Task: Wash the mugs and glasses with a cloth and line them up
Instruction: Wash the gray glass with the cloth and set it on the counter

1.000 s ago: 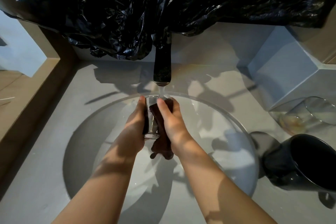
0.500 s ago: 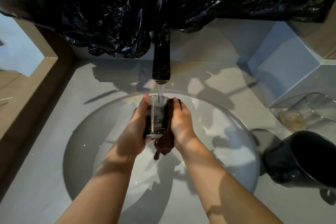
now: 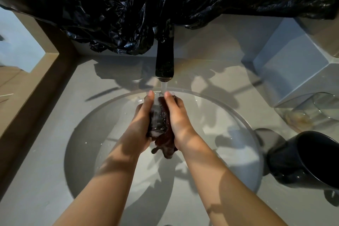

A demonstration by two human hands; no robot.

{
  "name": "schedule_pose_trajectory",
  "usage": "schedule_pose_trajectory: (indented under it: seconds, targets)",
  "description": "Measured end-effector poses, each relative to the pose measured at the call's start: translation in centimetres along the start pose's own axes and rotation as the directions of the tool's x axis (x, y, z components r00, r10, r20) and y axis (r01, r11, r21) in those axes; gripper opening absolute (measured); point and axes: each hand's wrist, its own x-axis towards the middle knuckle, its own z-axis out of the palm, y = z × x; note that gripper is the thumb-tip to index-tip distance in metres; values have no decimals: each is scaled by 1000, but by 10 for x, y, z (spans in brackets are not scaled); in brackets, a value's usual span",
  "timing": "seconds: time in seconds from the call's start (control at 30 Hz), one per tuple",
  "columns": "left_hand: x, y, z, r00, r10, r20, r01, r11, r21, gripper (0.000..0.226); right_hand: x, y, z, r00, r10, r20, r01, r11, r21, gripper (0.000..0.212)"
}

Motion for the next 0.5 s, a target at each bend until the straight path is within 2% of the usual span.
schedule_pose_trajectory:
  seconds: [0.07,0.13,0.23,0.3,0.37,0.4,0.5]
  targets:
    - [3,-2,-3,999,34,-19,-33,998,53,68,-1,2,1,1000,-26,12,26,998,-50,31]
    - [5,-3,-8,997,71,-40,-69,996,55,61,3,0,1,993,-85,-85,79,994,-74,25]
    - [4,-1,-6,1000,2,19,-1,1000,-24,53,11,-4,-2,976,-98,-196,89,995,-54,25]
    - [7,0,-5,999,-1,32,1,1000,2,55,8,-5,-1,992,-67,-110,66,998,-14,24]
    - [6,3,-2,1000,5,0,-5,999,45,70,4,-2,2,1000,-26,-6,26,1000,-14,28]
    - [6,2,-3,1000,11,-11,-10,998,66,76,3,0,2,999,-42,1,42,999,-34,28]
    - [9,-1,-5,996,70,-51,-65,995,79,54,6,-1,-1,985,-106,-136,99,993,-58,25]
